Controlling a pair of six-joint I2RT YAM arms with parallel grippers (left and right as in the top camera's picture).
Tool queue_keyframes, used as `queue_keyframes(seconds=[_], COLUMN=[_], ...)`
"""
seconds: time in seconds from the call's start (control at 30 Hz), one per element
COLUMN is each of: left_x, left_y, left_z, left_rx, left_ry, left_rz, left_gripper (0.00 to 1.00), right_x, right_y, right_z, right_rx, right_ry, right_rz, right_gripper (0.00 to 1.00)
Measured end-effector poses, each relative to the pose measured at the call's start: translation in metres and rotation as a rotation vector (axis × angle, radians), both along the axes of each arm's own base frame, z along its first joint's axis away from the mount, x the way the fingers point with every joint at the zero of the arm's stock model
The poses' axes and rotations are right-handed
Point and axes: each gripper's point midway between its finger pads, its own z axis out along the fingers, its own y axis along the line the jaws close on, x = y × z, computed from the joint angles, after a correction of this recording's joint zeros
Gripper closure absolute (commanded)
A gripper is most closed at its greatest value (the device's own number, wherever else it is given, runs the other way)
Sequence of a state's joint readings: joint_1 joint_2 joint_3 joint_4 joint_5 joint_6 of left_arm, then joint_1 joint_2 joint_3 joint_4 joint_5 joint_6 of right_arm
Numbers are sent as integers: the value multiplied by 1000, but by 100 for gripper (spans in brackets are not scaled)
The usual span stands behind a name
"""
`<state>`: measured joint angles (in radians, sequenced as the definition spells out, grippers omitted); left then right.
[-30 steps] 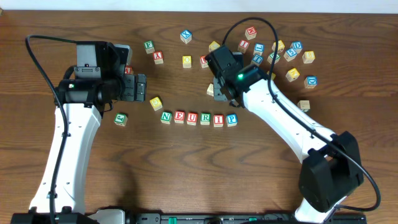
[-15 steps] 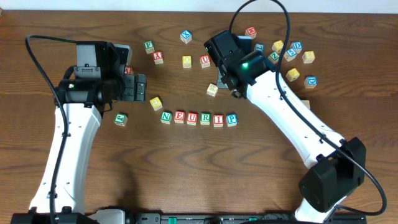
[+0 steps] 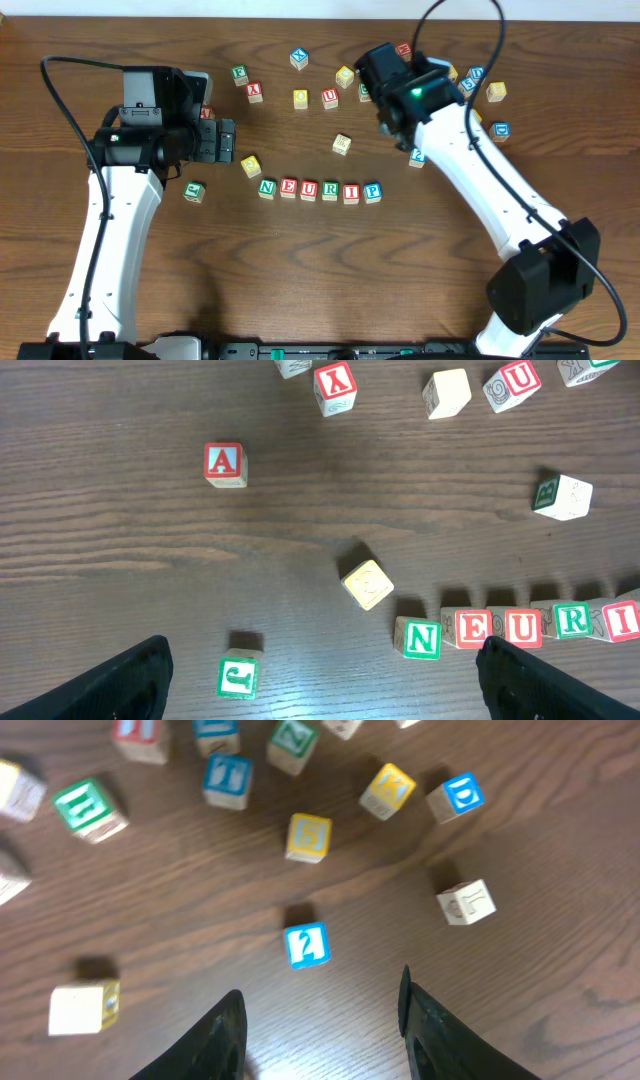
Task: Spell out NEURIPS
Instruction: 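Raise the right arm and move its gripper over the yellow S block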
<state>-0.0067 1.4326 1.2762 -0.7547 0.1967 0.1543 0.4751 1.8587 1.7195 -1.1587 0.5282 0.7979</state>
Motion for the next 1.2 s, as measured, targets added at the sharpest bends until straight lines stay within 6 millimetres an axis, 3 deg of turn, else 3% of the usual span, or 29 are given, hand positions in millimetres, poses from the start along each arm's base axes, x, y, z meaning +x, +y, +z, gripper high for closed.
queue_keyframes(seconds=[0.2, 0.37, 0.5, 0.63, 0.83, 1.0, 1.2], left_x=[0, 0, 0, 0, 0, 0, 0], left_y=[0, 0, 0, 0, 0, 0, 0], left_z=[0, 0, 0, 0, 0, 0, 0], left_rx=[0, 0, 0, 0, 0, 0, 0], left_ry=[0, 0, 0, 0, 0, 0, 0], left_rz=[0, 0, 0, 0, 0, 0, 0], left_gripper=[4, 4, 4, 4, 4, 4, 4], right_x=[6, 11, 17, 23, 32, 41, 64], right_y=[-25, -34, -30, -27, -22, -18, -4], right_z=[-2, -3, -1, 1, 1, -10, -31], right_rx=[30, 51, 73, 92, 108, 106, 172], right_ry=[10, 1, -24, -51, -81, -69, -53], right_rz=[-71, -100, -96, -92, -84, -56, 44], right_gripper=[56, 56, 54, 39, 40, 34, 40])
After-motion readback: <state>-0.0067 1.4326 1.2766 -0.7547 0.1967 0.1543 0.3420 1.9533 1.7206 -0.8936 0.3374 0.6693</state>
